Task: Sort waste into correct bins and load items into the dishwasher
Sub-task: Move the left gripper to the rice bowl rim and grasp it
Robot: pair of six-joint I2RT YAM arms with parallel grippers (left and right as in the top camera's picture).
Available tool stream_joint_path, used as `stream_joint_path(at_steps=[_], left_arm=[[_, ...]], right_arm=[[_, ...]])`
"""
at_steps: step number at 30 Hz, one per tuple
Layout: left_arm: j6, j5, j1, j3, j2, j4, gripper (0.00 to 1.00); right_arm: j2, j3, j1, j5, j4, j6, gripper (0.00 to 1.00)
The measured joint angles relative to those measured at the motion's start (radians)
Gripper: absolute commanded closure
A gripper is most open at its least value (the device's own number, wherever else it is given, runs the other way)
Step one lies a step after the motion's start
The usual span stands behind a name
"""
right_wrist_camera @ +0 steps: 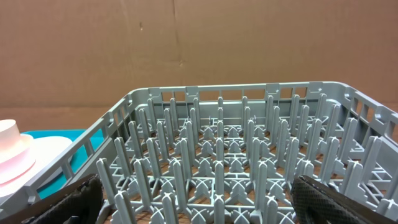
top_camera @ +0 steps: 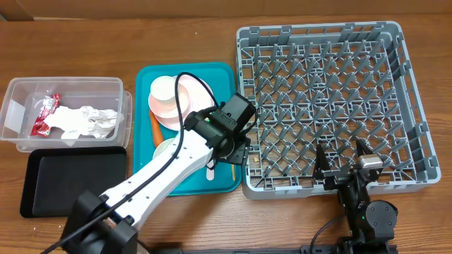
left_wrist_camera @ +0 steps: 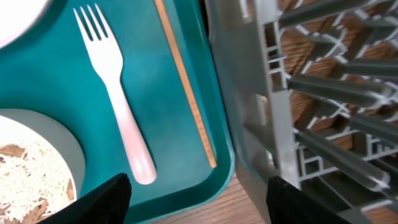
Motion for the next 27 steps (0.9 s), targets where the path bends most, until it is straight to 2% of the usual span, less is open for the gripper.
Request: stream_joint_path(at_steps=[8, 13, 14, 18, 27], left_arm=[[0.000, -0.058, -0.003, -0.002, 0.055, -0.038, 0.30], [0.001, -0.078, 0.084, -0.002, 0.055, -0.078, 0.27], [0.004, -0.075, 0.108, -0.002, 0.055, -0.083, 0.32], [0.034, -0.063, 0.185, -0.002, 0.055, -0.084, 0.40], [0.042, -0.063, 0.192, -0.045, 0.055, -0.029, 0.46]], right_arm=[[0.000, 0.000, 0.000, 0.000, 0.000, 0.000, 0.00], [0.000, 0.000, 0.000, 0.000, -0.001, 0.000, 0.00], [0.000, 0.000, 0.000, 0.000, 0.000, 0.000, 0.00], [0.000, 0.000, 0.000, 0.000, 0.000, 0.000, 0.00], [0.000, 0.000, 0.000, 0.000, 0.000, 0.000, 0.00]])
